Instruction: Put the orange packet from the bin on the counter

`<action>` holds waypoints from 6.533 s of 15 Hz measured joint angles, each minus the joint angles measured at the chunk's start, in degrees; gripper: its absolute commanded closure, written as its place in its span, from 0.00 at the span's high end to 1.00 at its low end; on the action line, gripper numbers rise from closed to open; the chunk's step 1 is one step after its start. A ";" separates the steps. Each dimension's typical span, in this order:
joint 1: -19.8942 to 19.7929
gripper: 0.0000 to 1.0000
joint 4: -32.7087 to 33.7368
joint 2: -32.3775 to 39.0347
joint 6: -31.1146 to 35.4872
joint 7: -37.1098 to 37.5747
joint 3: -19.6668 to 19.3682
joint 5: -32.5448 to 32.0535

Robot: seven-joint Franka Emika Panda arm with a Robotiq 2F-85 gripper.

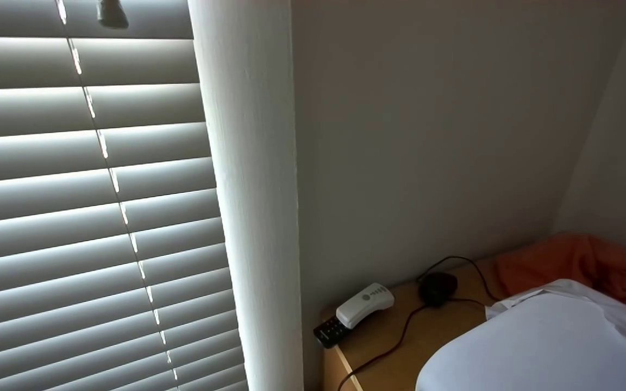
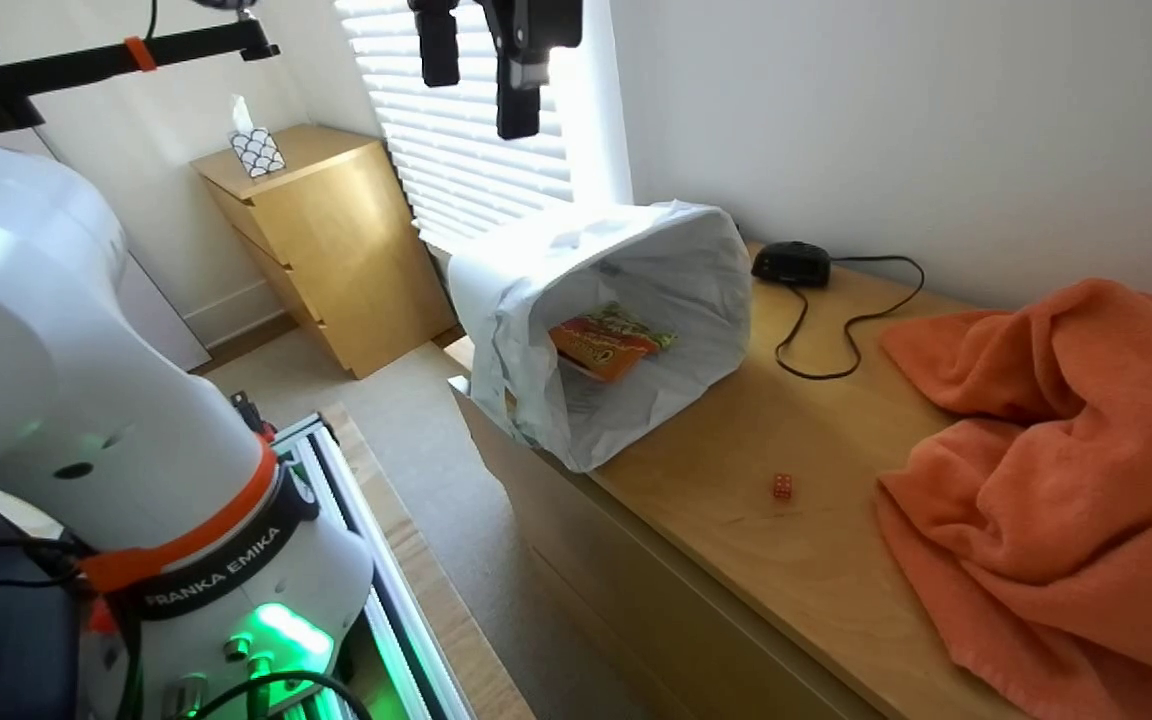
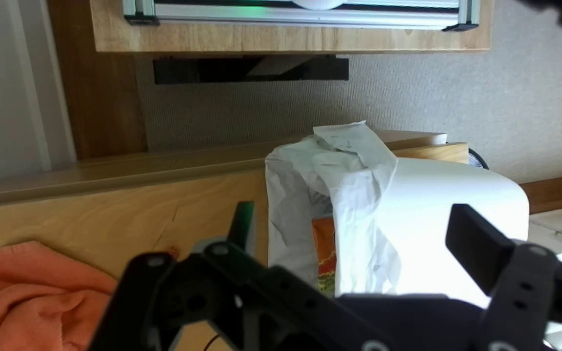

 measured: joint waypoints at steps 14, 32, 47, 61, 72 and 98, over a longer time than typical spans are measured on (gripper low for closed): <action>-2.81 1.00 0.62 22.70 8.34 -24.64 -9.02 1.75; -11.71 1.00 9.74 48.40 9.90 -39.38 -8.36 23.89; -16.94 1.00 15.18 59.92 10.64 -51.51 -1.64 40.27; -14.91 1.00 20.01 71.18 9.57 -51.18 8.48 48.22; -14.10 0.51 21.14 74.02 7.41 -50.51 9.82 50.05; -14.38 0.01 22.39 67.67 5.95 -42.81 2.30 36.22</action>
